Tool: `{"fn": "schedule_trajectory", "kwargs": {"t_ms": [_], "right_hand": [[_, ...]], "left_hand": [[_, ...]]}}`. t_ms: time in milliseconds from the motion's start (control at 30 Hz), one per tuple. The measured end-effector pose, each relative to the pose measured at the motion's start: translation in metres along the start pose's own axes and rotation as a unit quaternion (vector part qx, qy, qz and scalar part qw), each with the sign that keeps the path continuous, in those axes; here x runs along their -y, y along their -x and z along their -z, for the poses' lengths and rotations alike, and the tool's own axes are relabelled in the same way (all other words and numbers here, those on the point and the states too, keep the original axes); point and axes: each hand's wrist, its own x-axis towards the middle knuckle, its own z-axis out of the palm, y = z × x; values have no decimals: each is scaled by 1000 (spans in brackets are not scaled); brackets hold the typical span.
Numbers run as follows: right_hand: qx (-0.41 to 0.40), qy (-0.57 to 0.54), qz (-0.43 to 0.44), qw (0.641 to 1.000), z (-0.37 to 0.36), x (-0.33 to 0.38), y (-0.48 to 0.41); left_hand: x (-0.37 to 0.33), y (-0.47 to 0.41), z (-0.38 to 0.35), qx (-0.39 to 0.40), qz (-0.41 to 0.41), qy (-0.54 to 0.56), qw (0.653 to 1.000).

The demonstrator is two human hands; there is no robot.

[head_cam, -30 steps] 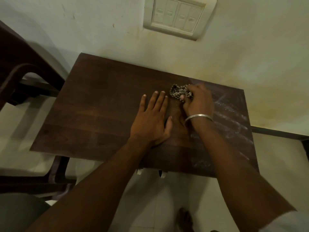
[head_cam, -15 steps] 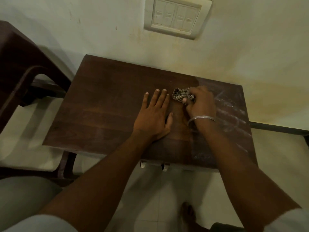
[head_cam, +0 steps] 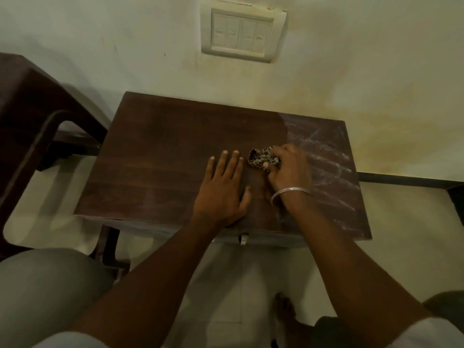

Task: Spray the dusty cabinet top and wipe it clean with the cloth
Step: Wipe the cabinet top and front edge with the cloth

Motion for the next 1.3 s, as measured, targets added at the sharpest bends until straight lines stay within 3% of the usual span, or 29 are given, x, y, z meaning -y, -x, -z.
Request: {"fn": "schedule_trajectory", "kwargs": {"t_ms": [233,467,700,967,1300], "right_hand": [[25,0,-23,999,2,-2,-34],[4,-8,19,1000,10,-3,50],[19,-6,-9,1000,12,-3,25],[22,-11,-11,1000,20,-5,92],[38,7,-41,998,29,3,78]], "left_hand": [[-7,18,-1,-8,-16,16,1000],[-7,15,-3,-29,-12,29,999],[-6,14,-2,-15,-14,24,999],[-10,19,4,-17,-26,21,999],[-25,26,4,-16,-30,12,999]]}}
